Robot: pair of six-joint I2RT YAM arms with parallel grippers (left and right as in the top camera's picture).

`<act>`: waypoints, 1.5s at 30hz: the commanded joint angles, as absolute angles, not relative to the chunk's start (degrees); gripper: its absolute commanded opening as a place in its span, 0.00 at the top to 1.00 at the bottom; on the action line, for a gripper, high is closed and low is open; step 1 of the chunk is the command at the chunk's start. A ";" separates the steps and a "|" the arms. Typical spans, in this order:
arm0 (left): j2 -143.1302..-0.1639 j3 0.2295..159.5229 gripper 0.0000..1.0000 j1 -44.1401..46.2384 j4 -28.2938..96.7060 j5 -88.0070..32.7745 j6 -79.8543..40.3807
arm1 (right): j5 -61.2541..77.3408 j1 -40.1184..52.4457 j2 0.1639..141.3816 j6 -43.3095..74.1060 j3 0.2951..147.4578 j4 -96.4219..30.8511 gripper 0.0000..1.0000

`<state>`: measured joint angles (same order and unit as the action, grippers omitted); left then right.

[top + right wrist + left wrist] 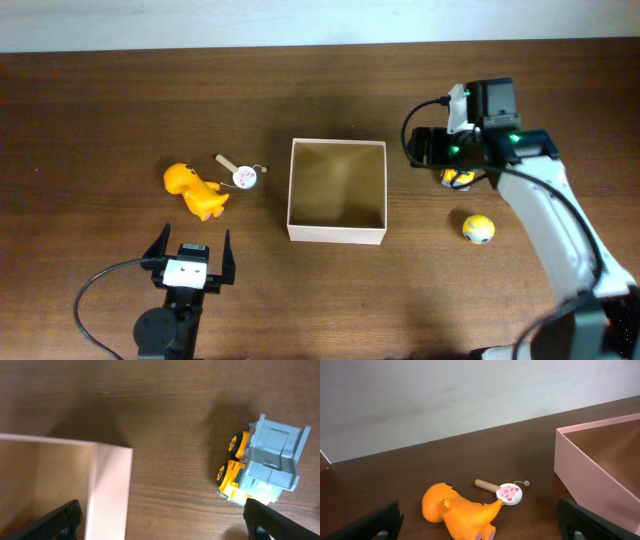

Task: Pack container
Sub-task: 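Move the right gripper over the yellow-grey toy truck, then lower the right gripper and grasp the toy truck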

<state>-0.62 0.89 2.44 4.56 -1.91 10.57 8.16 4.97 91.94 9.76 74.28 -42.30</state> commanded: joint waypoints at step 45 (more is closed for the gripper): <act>-0.34 0.51 0.01 2.17 4.62 -1.72 11.42 | 7.31 -7.05 112.88 12.84 75.11 -34.85 0.11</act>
